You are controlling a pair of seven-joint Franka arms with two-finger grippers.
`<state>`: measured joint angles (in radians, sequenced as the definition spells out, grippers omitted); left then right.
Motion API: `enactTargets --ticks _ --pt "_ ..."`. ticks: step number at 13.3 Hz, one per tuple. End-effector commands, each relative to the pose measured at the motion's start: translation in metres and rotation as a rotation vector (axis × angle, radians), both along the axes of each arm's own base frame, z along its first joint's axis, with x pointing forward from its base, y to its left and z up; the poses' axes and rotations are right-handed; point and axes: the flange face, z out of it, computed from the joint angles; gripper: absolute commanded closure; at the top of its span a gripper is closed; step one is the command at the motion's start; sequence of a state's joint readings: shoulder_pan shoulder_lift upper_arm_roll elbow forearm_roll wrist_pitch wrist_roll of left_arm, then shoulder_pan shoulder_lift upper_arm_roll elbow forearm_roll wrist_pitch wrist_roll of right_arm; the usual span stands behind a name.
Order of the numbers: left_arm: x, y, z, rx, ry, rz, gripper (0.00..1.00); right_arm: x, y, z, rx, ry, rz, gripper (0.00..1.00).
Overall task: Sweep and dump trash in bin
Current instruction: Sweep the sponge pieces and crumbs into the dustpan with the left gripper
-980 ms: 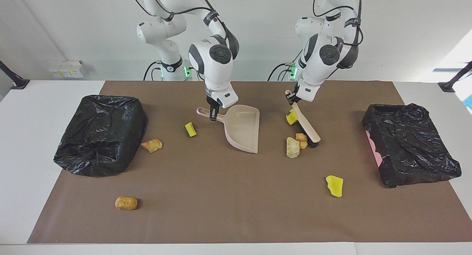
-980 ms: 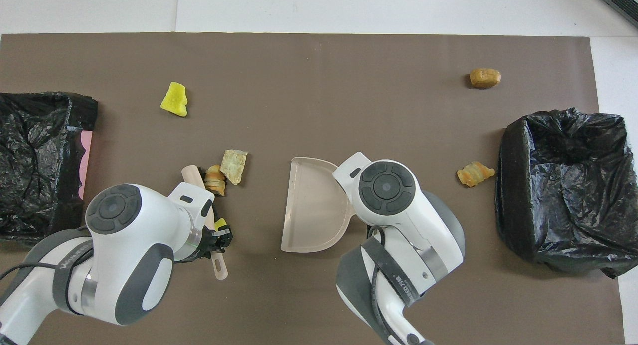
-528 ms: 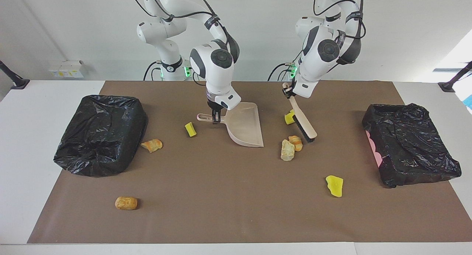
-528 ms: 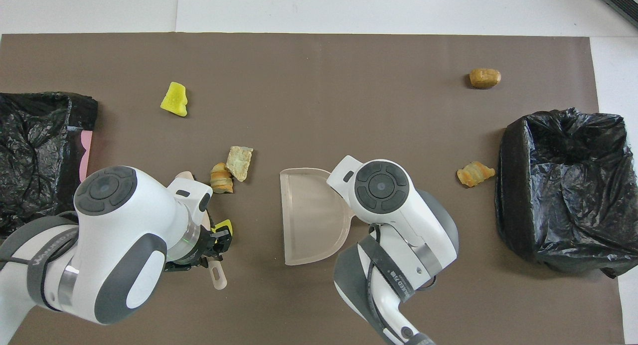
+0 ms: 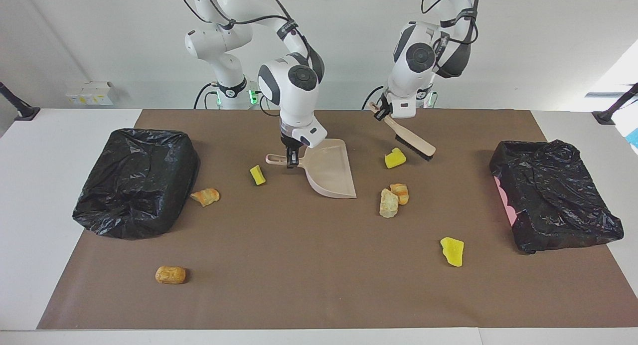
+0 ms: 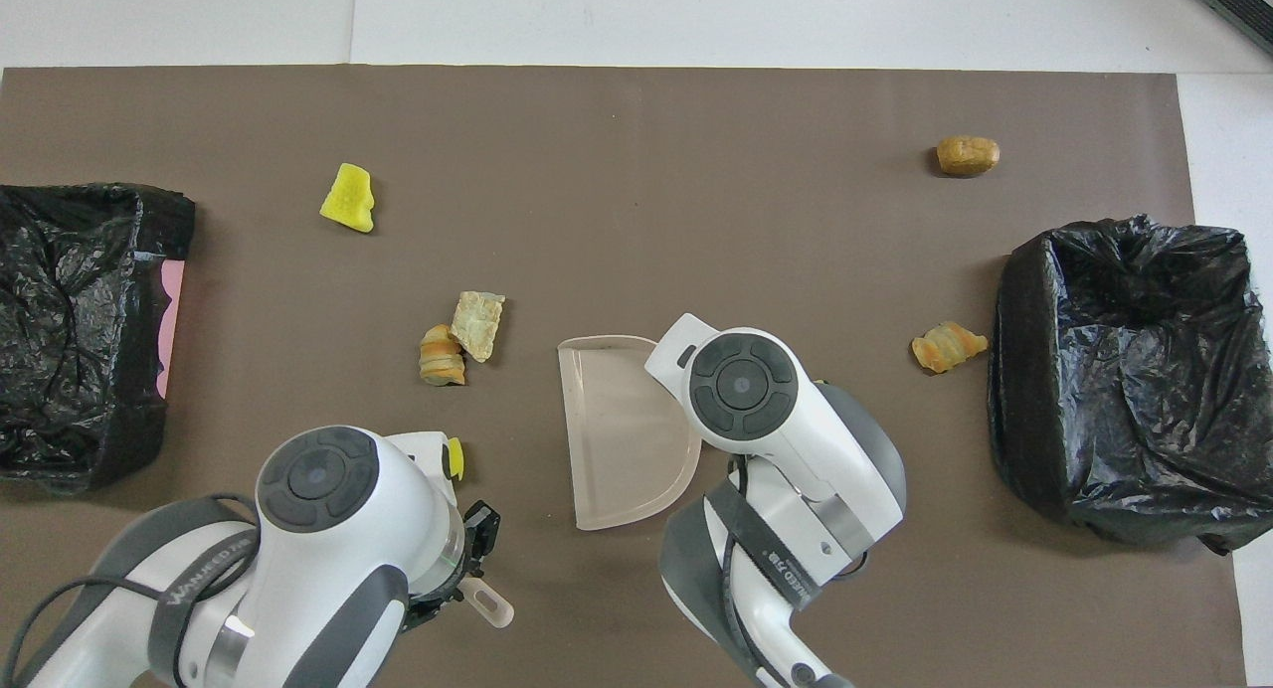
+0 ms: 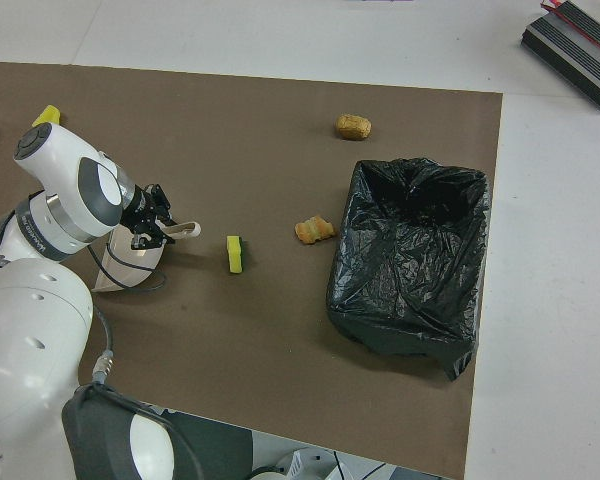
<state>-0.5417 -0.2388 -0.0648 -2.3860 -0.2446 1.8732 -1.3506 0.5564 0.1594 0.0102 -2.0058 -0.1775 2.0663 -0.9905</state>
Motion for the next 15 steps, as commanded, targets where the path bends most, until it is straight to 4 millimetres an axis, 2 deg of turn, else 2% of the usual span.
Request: enactTargets --ticks 1,4,6,8,11,13,15 --pt "-0.006 -0.003 -0.015 -0.03 -0.006 0.064 1.0 -0.004 0.001 0.001 -0.023 -0.032 -0.031 1.0" --pt "0.02 -0.005 -0.017 -0.102 -0.072 0.035 1.0 -0.005 0.0 0.0 -0.027 -0.029 -0.041 1.0" --pt "0.043 0.004 -0.016 -0.148 -0.086 -0.026 1.0 -0.005 0.0 0.0 -0.021 -0.024 -0.05 1.0" --pt "0.046 0.007 -0.016 -0.212 -0.086 -0.239 1.0 -0.003 0.001 0.001 -0.015 -0.043 -0.031 1.0" --pt "0.052 0.036 -0.013 -0.297 0.006 -0.522 1.0 -0.001 0.002 0.003 -0.042 -0.095 -0.036 1.0" --pt "0.06 0.054 -0.013 -0.297 0.008 -0.64 1.0 -0.001 0.003 0.003 -0.042 -0.102 -0.051 1.0" --pt "0.064 0.069 -0.013 -0.229 0.021 -0.671 1.0 -0.001 0.002 0.003 -0.04 -0.106 -0.07 1.0"
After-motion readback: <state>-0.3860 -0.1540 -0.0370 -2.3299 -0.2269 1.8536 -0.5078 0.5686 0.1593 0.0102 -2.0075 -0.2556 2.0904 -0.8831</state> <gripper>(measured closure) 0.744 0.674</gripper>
